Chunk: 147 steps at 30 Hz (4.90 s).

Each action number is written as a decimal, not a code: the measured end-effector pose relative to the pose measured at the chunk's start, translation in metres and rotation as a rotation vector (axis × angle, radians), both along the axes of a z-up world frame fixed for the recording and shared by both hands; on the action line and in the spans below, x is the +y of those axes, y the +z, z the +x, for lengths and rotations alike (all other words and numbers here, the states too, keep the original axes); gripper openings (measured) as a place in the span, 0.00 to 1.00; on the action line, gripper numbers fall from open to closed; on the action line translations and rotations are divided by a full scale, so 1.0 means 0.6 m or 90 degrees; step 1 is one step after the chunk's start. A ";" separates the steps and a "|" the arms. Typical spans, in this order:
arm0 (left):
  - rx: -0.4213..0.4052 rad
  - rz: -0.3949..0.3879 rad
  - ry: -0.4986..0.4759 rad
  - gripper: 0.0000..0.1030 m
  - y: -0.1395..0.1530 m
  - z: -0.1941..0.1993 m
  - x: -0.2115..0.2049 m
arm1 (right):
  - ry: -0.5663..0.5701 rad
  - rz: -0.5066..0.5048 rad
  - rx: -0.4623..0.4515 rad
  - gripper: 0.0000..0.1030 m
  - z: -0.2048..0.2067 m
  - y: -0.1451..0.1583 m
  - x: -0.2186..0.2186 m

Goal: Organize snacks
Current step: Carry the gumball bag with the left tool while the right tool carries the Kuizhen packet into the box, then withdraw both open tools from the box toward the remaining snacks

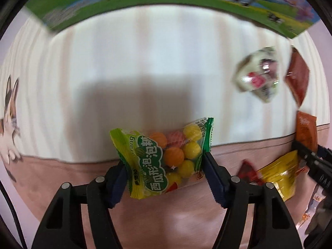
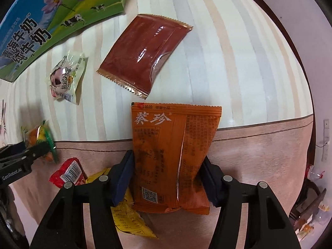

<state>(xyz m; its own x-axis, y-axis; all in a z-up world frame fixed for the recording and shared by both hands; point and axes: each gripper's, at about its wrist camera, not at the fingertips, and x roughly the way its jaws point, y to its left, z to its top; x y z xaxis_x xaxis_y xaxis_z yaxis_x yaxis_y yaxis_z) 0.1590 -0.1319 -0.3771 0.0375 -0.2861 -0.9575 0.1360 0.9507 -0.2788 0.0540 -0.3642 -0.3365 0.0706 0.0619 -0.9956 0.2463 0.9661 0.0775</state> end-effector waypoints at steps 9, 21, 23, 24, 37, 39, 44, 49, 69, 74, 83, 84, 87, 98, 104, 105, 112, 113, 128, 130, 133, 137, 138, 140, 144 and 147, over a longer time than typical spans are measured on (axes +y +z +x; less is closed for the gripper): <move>0.042 0.173 0.033 0.88 -0.043 0.011 0.006 | -0.004 0.005 0.028 0.76 0.040 -0.030 0.016; 0.016 0.190 0.045 0.79 -0.053 0.013 -0.015 | 0.000 -0.011 0.029 0.76 0.054 -0.052 0.038; 0.008 0.189 0.039 0.71 -0.044 0.002 -0.019 | 0.002 -0.017 0.026 0.72 0.051 -0.058 0.040; 0.006 0.191 0.036 0.71 -0.042 0.000 -0.021 | 0.002 -0.020 0.025 0.70 0.048 -0.061 0.040; 0.001 0.148 0.058 0.60 0.003 -0.014 0.006 | -0.021 -0.004 0.001 0.62 0.034 -0.050 0.019; 0.031 0.165 0.043 0.60 0.005 -0.018 0.014 | -0.027 0.003 -0.006 0.61 0.029 -0.043 0.015; 0.036 0.142 0.050 0.56 0.021 -0.029 0.038 | -0.040 0.028 -0.019 0.60 0.016 -0.017 -0.005; 0.030 0.128 0.040 0.55 0.059 -0.035 0.047 | -0.061 0.060 -0.046 0.59 0.006 0.019 -0.028; -0.160 0.030 0.008 0.55 0.388 0.136 0.069 | 0.056 0.178 -0.280 0.59 0.170 0.349 0.066; -0.160 0.110 0.011 0.55 0.377 0.235 0.081 | 0.089 0.167 -0.290 0.59 0.272 0.364 0.119; -0.097 0.216 0.024 0.58 0.306 0.326 0.114 | 0.110 0.143 -0.215 0.80 0.400 0.292 0.179; -0.094 0.221 0.024 0.61 0.296 0.331 0.114 | 0.111 0.144 -0.203 0.85 0.406 0.281 0.183; -0.091 0.223 0.029 0.69 0.281 0.341 0.109 | 0.113 0.127 -0.173 0.85 0.420 0.253 0.188; -0.116 0.190 0.048 0.84 0.289 0.299 0.102 | 0.110 0.067 -0.169 0.94 0.390 0.247 0.161; -0.145 0.176 0.047 0.85 0.307 0.252 0.087 | 0.098 0.039 -0.198 0.94 0.344 0.274 0.136; -0.150 0.173 0.046 0.87 0.310 0.245 0.084 | 0.097 0.031 -0.204 0.95 0.335 0.280 0.132; -0.202 0.161 0.043 0.97 0.347 0.190 0.060 | 0.088 -0.008 -0.262 0.95 0.268 0.333 0.113; -0.212 0.159 0.044 0.97 0.355 0.182 0.058 | 0.085 -0.010 -0.269 0.96 0.258 0.340 0.110; -0.329 0.119 0.033 0.97 0.461 0.059 0.032 | 0.070 -0.024 -0.355 0.96 0.119 0.437 0.091; -0.324 0.113 0.026 0.97 0.456 0.041 0.031 | 0.068 -0.008 -0.350 0.96 0.103 0.436 0.087; -0.307 0.127 0.012 0.97 0.427 0.012 0.027 | 0.059 0.022 -0.317 0.96 0.073 0.410 0.077; -0.244 0.153 -0.020 0.97 0.346 -0.025 0.022 | 0.049 0.052 -0.239 0.96 0.030 0.335 0.063; -0.228 0.161 -0.026 0.97 0.326 -0.033 0.021 | 0.048 0.054 -0.219 0.96 0.023 0.316 0.061; -0.189 0.176 -0.033 0.97 0.280 -0.050 0.023 | 0.047 0.064 -0.171 0.96 0.001 0.266 0.061; -0.134 0.208 -0.046 0.97 0.211 -0.073 0.027 | 0.075 0.059 -0.081 0.96 -0.032 0.167 0.077; -0.118 0.240 -0.062 0.97 0.179 -0.084 0.027 | 0.092 0.053 -0.030 0.96 -0.045 0.101 0.093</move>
<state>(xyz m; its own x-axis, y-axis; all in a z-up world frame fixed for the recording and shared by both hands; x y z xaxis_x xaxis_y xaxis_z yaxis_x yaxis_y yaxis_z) 0.1088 -0.1154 -0.2695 0.2093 0.0716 -0.9752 0.2451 0.9616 0.1232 0.0269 -0.3081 -0.2759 0.1015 0.1567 -0.9824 0.0988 0.9811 0.1667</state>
